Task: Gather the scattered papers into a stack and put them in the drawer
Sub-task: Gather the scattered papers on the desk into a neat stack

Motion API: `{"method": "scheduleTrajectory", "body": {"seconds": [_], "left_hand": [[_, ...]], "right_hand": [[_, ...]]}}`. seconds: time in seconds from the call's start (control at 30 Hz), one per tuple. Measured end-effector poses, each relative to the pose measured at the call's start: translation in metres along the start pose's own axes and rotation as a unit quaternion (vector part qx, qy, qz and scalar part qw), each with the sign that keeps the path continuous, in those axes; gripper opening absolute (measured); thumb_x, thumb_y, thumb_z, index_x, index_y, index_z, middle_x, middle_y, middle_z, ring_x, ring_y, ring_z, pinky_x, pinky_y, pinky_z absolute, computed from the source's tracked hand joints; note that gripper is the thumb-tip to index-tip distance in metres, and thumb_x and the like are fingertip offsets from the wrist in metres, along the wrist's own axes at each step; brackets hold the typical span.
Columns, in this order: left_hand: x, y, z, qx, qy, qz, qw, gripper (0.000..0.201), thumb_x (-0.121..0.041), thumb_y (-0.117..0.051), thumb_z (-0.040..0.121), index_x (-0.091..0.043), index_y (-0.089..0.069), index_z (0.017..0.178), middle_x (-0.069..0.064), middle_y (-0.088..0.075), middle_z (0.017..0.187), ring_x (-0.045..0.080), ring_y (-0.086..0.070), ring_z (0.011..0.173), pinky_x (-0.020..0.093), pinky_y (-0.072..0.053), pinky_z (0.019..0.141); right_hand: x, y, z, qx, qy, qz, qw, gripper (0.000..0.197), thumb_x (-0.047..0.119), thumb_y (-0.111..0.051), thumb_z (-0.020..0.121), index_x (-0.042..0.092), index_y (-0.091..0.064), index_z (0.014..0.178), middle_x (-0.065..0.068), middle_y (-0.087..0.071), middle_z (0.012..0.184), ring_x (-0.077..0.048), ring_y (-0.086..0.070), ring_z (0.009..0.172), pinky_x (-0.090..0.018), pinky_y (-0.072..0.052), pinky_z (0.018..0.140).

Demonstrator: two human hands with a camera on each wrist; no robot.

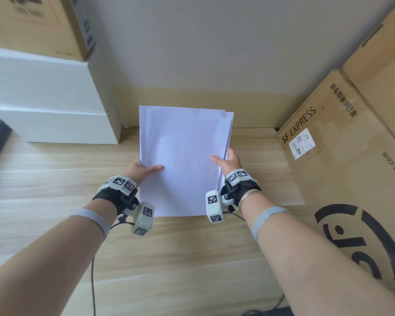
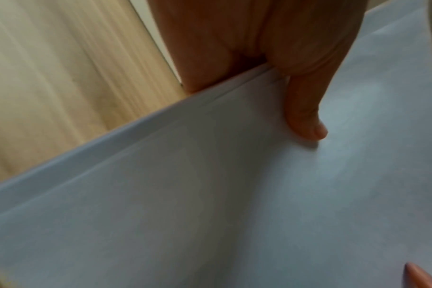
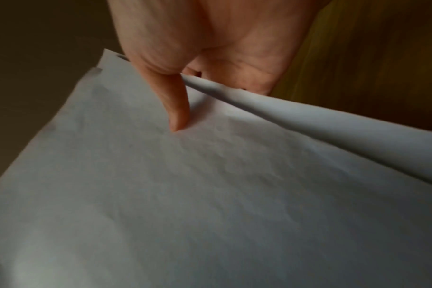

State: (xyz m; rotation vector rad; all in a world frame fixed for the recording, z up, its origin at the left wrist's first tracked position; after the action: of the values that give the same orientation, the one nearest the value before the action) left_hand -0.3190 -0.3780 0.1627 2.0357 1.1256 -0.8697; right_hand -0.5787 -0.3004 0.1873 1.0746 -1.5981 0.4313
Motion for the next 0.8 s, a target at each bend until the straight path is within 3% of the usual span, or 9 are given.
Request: {"method": "scheduleTrajectory", "body": {"seconds": [0.07, 0.17, 0.27, 0.37, 0.47, 0.53, 0.6, 0.67, 0.8], "left_hand": [[-0.017, 0.000, -0.003, 0.009, -0.039, -0.058, 0.998, 0.014, -0.011, -0.071, 0.079, -0.013, -0.062, 0.089, 0.011, -0.071, 0.094, 0.030, -0.065, 0.089, 0.039, -0.054, 0.085], [-0.035, 0.009, -0.001, -0.015, -0.101, -0.083, 0.991, 0.021, -0.003, -0.072, 0.076, -0.020, -0.063, 0.083, -0.011, -0.072, 0.072, 0.031, -0.061, 0.104, 0.045, -0.047, 0.099], [-0.047, 0.014, -0.005, -0.034, -0.146, -0.082, 0.985, 0.029, 0.000, -0.073, 0.075, -0.011, -0.061, 0.099, 0.005, -0.065, 0.092, 0.024, -0.057, 0.098, 0.042, -0.048, 0.096], [-0.047, 0.017, -0.006, -0.029, -0.164, -0.083, 0.983, 0.032, 0.002, -0.075, 0.071, -0.022, -0.059, 0.084, -0.001, -0.063, 0.088, 0.026, -0.058, 0.095, 0.042, -0.049, 0.092], [-0.041, 0.019, -0.005, -0.018, -0.174, -0.103, 0.979, 0.040, 0.002, -0.079, 0.065, -0.025, -0.058, 0.085, -0.002, -0.063, 0.089, 0.022, -0.061, 0.085, 0.038, -0.049, 0.086], [-0.037, 0.018, -0.004, -0.008, -0.179, -0.124, 0.976, 0.038, 0.003, -0.077, 0.067, -0.021, -0.058, 0.090, 0.000, -0.064, 0.092, 0.015, -0.061, 0.085, 0.035, -0.050, 0.084], [-0.034, 0.018, -0.004, -0.019, -0.176, -0.140, 0.974, 0.034, 0.005, -0.073, 0.072, -0.016, -0.058, 0.095, -0.001, -0.063, 0.090, 0.011, -0.063, 0.080, 0.023, -0.053, 0.075], [-0.034, 0.020, -0.005, -0.043, -0.175, -0.154, 0.972, 0.028, 0.007, -0.067, 0.077, -0.016, -0.058, 0.090, -0.002, -0.062, 0.085, 0.008, -0.064, 0.071, 0.016, -0.053, 0.065], [-0.046, 0.026, -0.004, -0.072, -0.192, -0.182, 0.962, 0.029, 0.006, -0.067, 0.078, -0.021, -0.058, 0.081, 0.000, -0.062, 0.086, 0.024, -0.060, 0.082, 0.038, -0.049, 0.085]], "right_hand": [[0.021, 0.003, -0.004, -0.007, 0.028, 0.026, 0.999, 0.039, -0.011, -0.056, 0.083, -0.006, -0.050, 0.121, -0.010, -0.059, 0.103, -0.013, -0.058, 0.075, -0.003, -0.047, 0.055], [0.044, 0.004, -0.007, -0.004, 0.053, 0.072, 0.996, 0.040, -0.016, -0.054, 0.082, -0.007, -0.050, 0.121, -0.007, -0.058, 0.103, -0.010, -0.057, 0.074, -0.001, -0.047, 0.054], [0.053, 0.000, -0.010, 0.015, 0.060, 0.095, 0.993, 0.032, -0.017, -0.059, 0.078, -0.003, -0.060, 0.107, -0.008, -0.065, 0.089, -0.008, -0.060, 0.069, -0.018, -0.052, 0.067], [0.051, -0.008, -0.014, 0.032, 0.056, 0.103, 0.993, 0.026, -0.015, -0.067, 0.073, 0.009, -0.065, 0.083, 0.007, -0.067, 0.073, 0.000, -0.064, 0.061, -0.028, -0.051, 0.074], [0.047, -0.014, -0.018, 0.034, 0.060, 0.061, 0.996, 0.033, -0.010, -0.071, 0.073, -0.005, -0.065, 0.104, -0.004, -0.065, 0.090, 0.000, -0.060, 0.068, -0.013, -0.051, 0.068], [0.046, -0.016, -0.019, 0.038, 0.070, 0.048, 0.996, 0.043, -0.008, -0.072, 0.072, -0.003, -0.062, 0.113, -0.006, -0.061, 0.102, -0.001, -0.062, 0.074, -0.001, -0.047, 0.065], [0.044, -0.020, -0.018, 0.049, 0.076, 0.022, 0.996, 0.047, -0.009, -0.071, 0.073, 0.002, -0.060, 0.117, -0.004, -0.058, 0.106, -0.010, -0.058, 0.087, 0.003, -0.043, 0.063], [0.044, -0.020, -0.017, 0.037, 0.070, -0.009, 0.997, 0.040, -0.009, -0.067, 0.076, 0.000, -0.060, 0.114, -0.005, -0.060, 0.105, -0.013, -0.055, 0.092, 0.000, -0.043, 0.060], [0.047, -0.017, -0.016, -0.002, 0.040, 0.006, 0.999, 0.029, -0.007, -0.065, 0.079, -0.010, -0.061, 0.108, -0.022, -0.065, 0.114, -0.016, -0.057, 0.090, -0.023, -0.044, 0.077]]}}
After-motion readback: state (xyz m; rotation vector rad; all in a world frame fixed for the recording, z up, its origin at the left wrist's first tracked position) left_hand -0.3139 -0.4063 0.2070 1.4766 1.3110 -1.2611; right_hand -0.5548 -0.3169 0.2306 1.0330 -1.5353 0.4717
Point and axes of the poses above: each hand's wrist, its own z-axis towards the middle knuckle, its own y-axis out of the back of the hand, x = y × z, the point moved 8 cm from there along z, towards the middle knuckle
